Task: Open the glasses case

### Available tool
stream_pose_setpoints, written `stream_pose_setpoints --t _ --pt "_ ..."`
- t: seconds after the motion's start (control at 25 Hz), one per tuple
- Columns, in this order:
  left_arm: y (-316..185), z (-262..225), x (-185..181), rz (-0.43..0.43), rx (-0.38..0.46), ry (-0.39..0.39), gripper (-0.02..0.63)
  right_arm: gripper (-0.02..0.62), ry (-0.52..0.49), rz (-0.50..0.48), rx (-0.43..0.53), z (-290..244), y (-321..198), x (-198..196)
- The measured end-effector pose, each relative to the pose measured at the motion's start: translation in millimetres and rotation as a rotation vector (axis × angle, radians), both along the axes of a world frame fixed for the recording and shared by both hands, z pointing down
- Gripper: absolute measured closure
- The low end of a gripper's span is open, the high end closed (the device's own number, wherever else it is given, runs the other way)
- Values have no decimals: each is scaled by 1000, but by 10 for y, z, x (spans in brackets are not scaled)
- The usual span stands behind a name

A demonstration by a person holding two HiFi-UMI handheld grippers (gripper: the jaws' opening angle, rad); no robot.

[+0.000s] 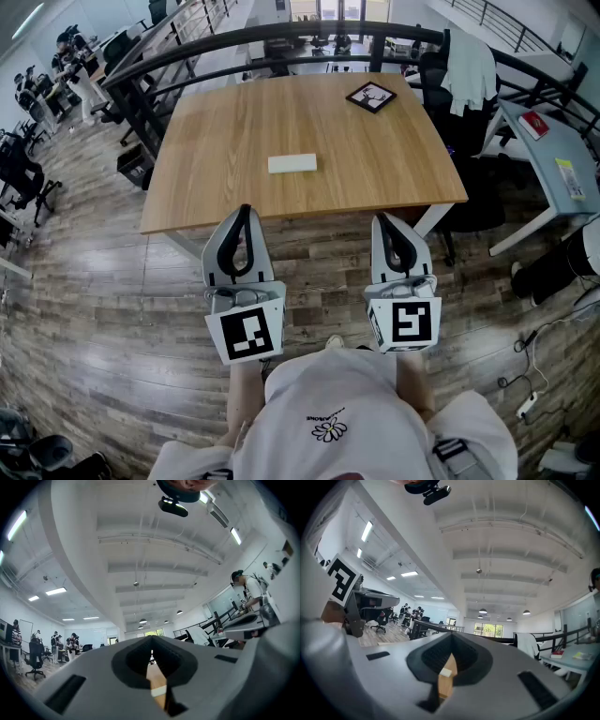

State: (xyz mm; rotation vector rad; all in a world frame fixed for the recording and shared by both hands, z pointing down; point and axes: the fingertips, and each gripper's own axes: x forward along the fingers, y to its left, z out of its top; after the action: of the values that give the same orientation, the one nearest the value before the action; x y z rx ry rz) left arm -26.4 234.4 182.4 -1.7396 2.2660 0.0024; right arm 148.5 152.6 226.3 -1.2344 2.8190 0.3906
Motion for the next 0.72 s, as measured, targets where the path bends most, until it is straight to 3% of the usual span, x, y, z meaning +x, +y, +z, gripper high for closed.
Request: stream_pose_setpoints --t 0.72 --pt "-226 141 53 -12 -19 10 589 588 -25 -49 -43 119 -165 40"
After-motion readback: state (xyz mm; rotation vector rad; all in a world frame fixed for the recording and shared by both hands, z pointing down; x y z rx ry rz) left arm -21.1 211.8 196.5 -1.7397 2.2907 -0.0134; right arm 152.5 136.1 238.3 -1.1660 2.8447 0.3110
